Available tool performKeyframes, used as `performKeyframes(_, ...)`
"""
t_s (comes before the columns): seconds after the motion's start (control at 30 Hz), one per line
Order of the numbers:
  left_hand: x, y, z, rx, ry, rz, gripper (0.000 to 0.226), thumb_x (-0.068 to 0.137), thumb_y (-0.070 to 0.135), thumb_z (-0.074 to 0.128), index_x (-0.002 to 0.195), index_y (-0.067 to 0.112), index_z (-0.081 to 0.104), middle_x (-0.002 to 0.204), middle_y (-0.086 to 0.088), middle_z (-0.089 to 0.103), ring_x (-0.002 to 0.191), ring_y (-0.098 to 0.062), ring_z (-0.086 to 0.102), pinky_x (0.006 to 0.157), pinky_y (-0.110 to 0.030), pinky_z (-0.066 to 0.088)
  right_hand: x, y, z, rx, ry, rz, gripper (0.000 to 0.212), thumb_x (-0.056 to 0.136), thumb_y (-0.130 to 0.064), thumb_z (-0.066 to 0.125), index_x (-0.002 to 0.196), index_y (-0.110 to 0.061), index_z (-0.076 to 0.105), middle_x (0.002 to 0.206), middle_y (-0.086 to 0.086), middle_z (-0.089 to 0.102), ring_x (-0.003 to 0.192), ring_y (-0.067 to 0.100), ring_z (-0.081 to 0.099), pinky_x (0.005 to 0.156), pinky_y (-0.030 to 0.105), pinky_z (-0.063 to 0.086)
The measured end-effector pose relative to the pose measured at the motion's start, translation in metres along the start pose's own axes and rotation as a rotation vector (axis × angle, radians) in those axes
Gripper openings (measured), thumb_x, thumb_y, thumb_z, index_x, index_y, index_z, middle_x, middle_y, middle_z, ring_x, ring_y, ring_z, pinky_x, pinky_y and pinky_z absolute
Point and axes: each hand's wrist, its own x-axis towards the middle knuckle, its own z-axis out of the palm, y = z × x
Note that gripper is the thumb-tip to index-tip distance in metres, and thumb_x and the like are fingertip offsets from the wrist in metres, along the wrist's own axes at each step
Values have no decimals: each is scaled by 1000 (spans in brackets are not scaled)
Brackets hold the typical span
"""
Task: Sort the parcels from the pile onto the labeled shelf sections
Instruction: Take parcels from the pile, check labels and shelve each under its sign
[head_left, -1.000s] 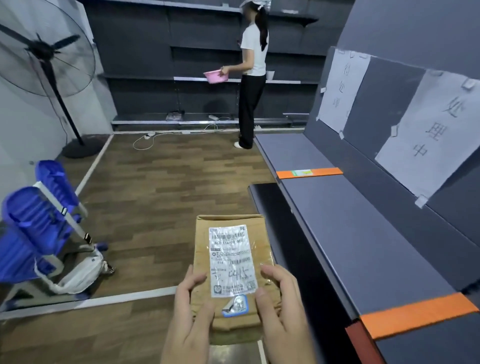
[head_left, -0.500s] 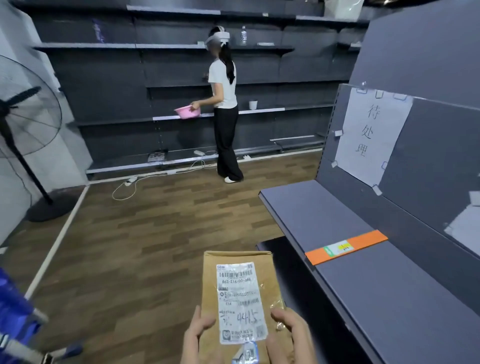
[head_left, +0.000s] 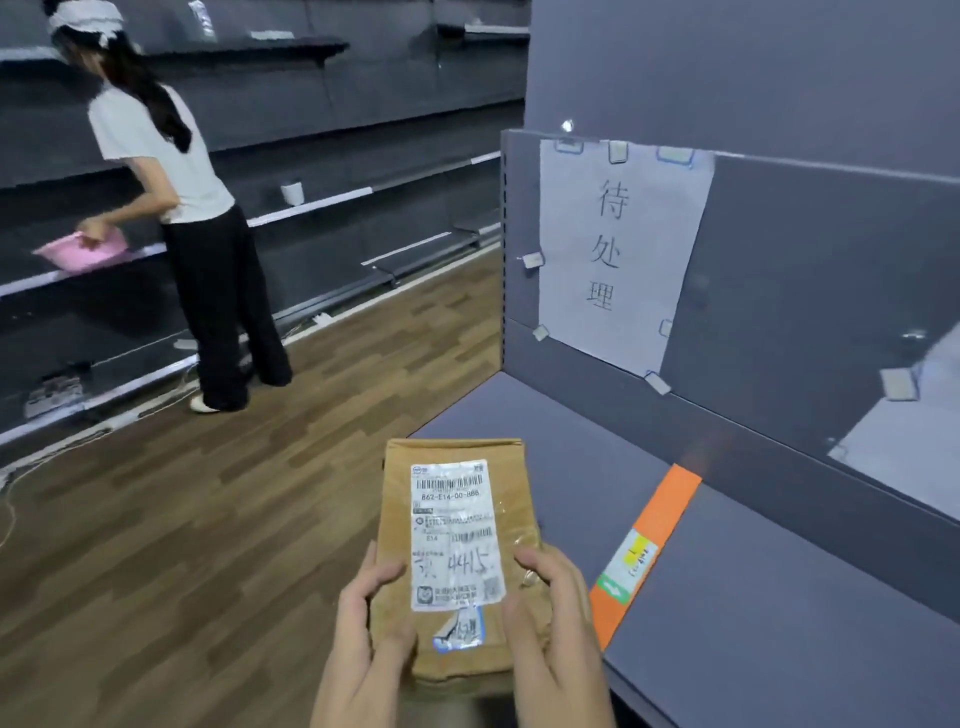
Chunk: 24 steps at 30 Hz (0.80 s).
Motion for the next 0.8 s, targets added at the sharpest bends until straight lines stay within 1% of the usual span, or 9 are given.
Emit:
performKeyframes(0.1,53,-1,6,-24,-106,12,44,65,26,49,93,58,54,140,18,47,126,1,43,84,-5,34,30,11,17,-19,106,53,37,81,-53,43,116,-45,53,135,-22,44,131,-8,36,98,3,27)
performKeyframes(0.2,112,-8,12,-48,-254,44,43,77,14,54,96,52,57,139,17,48,131,-5,41,96,-24,35,59,25,42,-41,248,92,37,84,-51,41,118,-39,51,138,-12,43,132,1,38,103,10,29)
performKeyframes(0.27,157,-19,17,-61,-336,40,44,89,1,49,101,42,59,138,16,50,126,-5,45,96,-29,36,82,34,62,-34,326,156,30,89,-46,41,117,-40,49,139,-11,42,133,2,37,107,17,29)
performKeyframes(0.47,267,-35,43,-82,-521,22,28,97,3,37,110,19,57,113,6,63,83,14,58,66,-6,43,158,69,109,-133,501,240,23,94,-40,33,114,-45,43,132,-11,41,129,5,39,111,32,33)
performKeyframes(0.53,290,-40,51,-64,-569,24,28,98,5,35,111,20,55,111,9,63,80,15,57,68,-10,43,174,77,116,-165,545,262,23,94,-35,32,113,-46,40,132,-7,41,128,8,40,110,33,34)
performKeyframes(0.6,308,-45,59,-63,-608,4,29,99,9,35,111,26,54,111,10,63,86,11,59,73,-20,44,187,79,120,-184,582,272,22,96,-31,34,113,-44,41,130,-6,42,126,8,42,109,27,35)
performKeyframes(0.67,322,-50,65,-80,-650,-15,29,99,11,35,113,29,53,115,9,62,98,3,60,79,-24,46,199,81,120,-191,612,277,24,101,-20,38,114,-40,42,128,-5,43,123,4,44,102,11,34)
performKeyframes(0.73,332,-49,70,-105,-692,-20,27,101,12,35,117,26,51,120,10,59,107,-3,58,81,-17,47,211,82,118,-192,645,284,26,101,-9,39,116,-30,45,127,-1,45,118,-7,43,92,0,31)
performKeyframes(0.8,341,-48,74,-93,-719,7,26,102,14,35,120,24,49,121,14,56,109,3,54,78,-4,43,222,84,117,-201,665,285,24,101,-6,39,117,-22,47,125,2,46,111,-18,41,88,-4,29)
